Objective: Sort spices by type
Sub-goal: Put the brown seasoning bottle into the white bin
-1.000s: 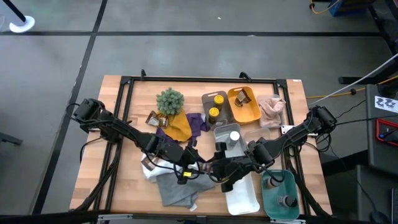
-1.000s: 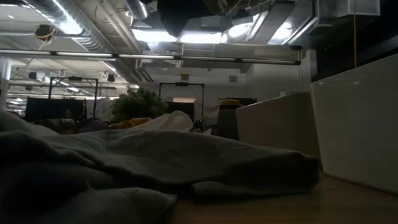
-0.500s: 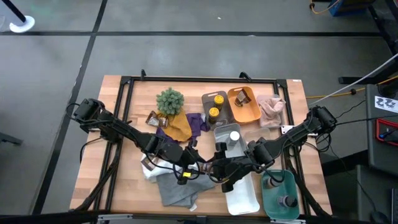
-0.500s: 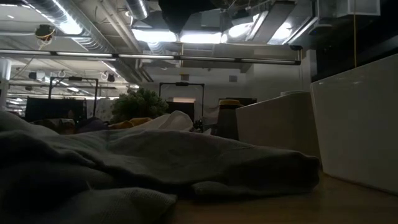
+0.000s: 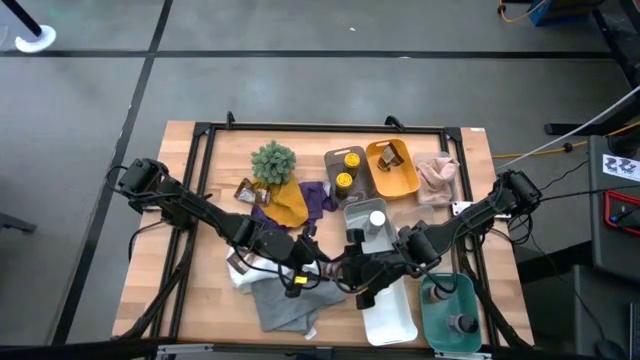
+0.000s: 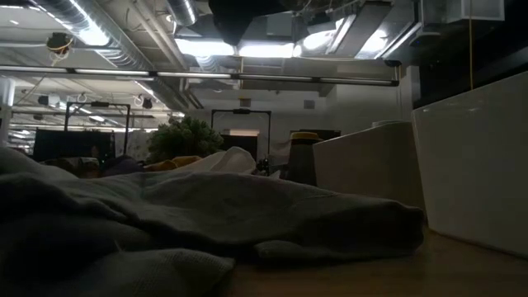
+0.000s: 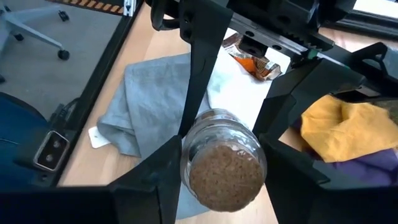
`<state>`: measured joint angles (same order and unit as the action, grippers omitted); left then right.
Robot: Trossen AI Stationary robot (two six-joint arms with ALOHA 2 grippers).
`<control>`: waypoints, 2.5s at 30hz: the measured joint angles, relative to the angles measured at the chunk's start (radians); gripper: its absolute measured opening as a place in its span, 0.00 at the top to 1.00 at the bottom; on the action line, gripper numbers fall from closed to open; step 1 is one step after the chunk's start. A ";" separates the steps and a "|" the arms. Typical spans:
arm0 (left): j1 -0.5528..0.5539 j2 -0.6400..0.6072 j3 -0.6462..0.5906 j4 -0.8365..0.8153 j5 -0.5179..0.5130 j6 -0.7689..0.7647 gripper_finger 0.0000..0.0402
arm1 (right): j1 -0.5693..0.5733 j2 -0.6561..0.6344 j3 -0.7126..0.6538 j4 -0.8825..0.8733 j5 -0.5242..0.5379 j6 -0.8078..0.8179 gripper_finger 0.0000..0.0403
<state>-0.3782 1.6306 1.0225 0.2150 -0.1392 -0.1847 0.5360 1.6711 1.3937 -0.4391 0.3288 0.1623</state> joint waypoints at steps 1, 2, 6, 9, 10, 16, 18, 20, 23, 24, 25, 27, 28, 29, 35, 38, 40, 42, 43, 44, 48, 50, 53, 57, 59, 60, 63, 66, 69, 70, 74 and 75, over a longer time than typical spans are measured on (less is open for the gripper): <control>0.000 0.000 0.000 0.000 0.003 -0.023 0.54 | -0.001 0.000 0.000 0.001 -0.009 0.016 0.55; 0.000 0.000 0.000 0.000 0.005 -0.044 0.54 | -0.001 0.000 0.000 0.001 -0.014 0.030 0.55; -0.001 0.000 0.000 -0.001 0.007 -0.099 0.54 | -0.001 0.000 0.000 -0.007 -0.031 0.062 0.54; -0.005 0.000 0.000 -0.001 0.005 -0.111 0.54 | -0.001 0.000 0.000 -0.006 -0.046 0.070 0.54; -0.006 0.000 0.000 -0.001 0.004 -0.103 0.54 | -0.001 0.000 0.000 -0.006 -0.045 0.070 0.54; -0.004 0.000 0.000 0.002 -0.003 -0.032 0.54 | -0.001 0.000 0.000 -0.011 -0.036 0.066 0.54; -0.001 0.003 0.000 0.003 -0.003 -0.031 0.54 | -0.001 0.000 0.000 -0.011 -0.036 0.066 0.54; 0.002 0.008 0.000 0.006 -0.008 -0.030 0.54 | -0.001 0.000 0.000 -0.015 -0.039 0.066 0.54; 0.005 0.032 0.001 0.023 -0.018 -0.028 0.54 | -0.001 0.001 -0.001 -0.021 -0.048 0.069 0.54; 0.005 0.041 0.002 0.024 -0.018 -0.034 0.54 | 0.000 0.002 -0.002 -0.024 -0.050 0.069 0.54; 0.005 0.048 0.002 0.028 -0.019 -0.039 0.54 | -0.001 0.002 -0.002 -0.029 -0.056 0.070 0.54; 0.005 0.059 0.004 0.032 -0.021 -0.040 0.54 | 0.000 0.003 -0.003 -0.032 -0.058 0.071 0.55; 0.005 0.061 0.004 0.036 -0.022 -0.034 0.54 | 0.000 0.003 -0.003 -0.033 -0.059 0.071 0.55; 0.005 0.061 0.004 0.037 -0.023 -0.020 0.54 | 0.000 0.003 -0.003 -0.033 -0.058 0.071 0.55; 0.004 0.064 0.000 0.075 -0.025 -0.007 0.54 | 0.001 0.003 -0.002 -0.036 -0.056 0.077 0.54; 0.005 0.064 0.000 0.073 -0.025 0.009 0.54 | 0.001 0.002 -0.002 -0.038 -0.055 0.075 0.54; 0.005 0.064 0.000 0.074 -0.025 0.001 0.54 | 0.001 0.002 -0.002 -0.037 -0.055 0.075 0.54; 0.005 0.064 0.000 0.076 -0.026 -0.021 0.54 | 0.001 0.002 -0.002 -0.036 -0.057 0.076 0.54; 0.005 0.064 0.000 0.076 -0.026 -0.037 0.54 | 0.001 0.002 -0.002 -0.036 -0.059 0.076 0.54; 0.005 0.064 0.000 0.076 -0.026 -0.050 0.54 | 0.001 0.002 -0.002 -0.036 -0.061 0.077 0.54; 0.005 0.064 0.000 0.076 -0.025 -0.061 0.54 | 0.001 0.002 -0.001 -0.033 -0.066 0.077 0.54; 0.005 0.064 0.000 0.076 -0.028 -0.011 0.54 | 0.001 0.002 -0.001 -0.037 -0.058 0.072 0.54; 0.000 0.064 0.000 0.082 -0.035 0.030 0.54 | 0.001 0.002 0.000 -0.033 -0.056 0.069 0.54; 0.001 0.064 0.000 0.081 -0.035 0.030 0.51 | 0.000 0.001 0.001 -0.031 -0.059 0.073 0.54; 0.003 0.064 0.000 0.079 -0.044 0.006 0.46 | 0.000 0.001 0.001 -0.030 -0.060 0.075 0.54; 0.003 0.064 0.000 0.079 -0.049 -0.007 0.43 | 0.000 0.001 0.001 -0.031 -0.060 0.075 0.54; 0.007 0.064 0.000 0.077 -0.049 -0.029 0.36 | 0.000 0.000 0.001 -0.034 -0.061 0.075 0.54; 0.007 0.064 0.000 0.077 -0.040 -0.036 0.31 | 0.000 0.000 0.001 -0.035 -0.076 0.075 0.54; 0.008 0.064 0.000 0.059 -0.002 -0.069 0.30 | 0.000 0.000 0.002 -0.066 -0.101 0.076 0.54; 0.009 0.064 0.000 0.047 0.007 -0.083 0.30 | 0.001 -0.002 0.002 -0.083 -0.119 0.077 0.54; 0.009 0.064 0.000 -0.027 0.018 -0.116 0.30 | 0.004 -0.012 0.002 -0.142 -0.188 0.122 0.54; 0.009 0.064 0.000 -0.043 0.020 -0.117 0.30 | 0.004 -0.014 0.002 -0.161 -0.198 0.130 0.54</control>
<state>-0.3691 1.6948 1.0225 0.1717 -0.1191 -0.3018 0.5404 1.6573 1.3960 -0.6003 0.1313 0.2926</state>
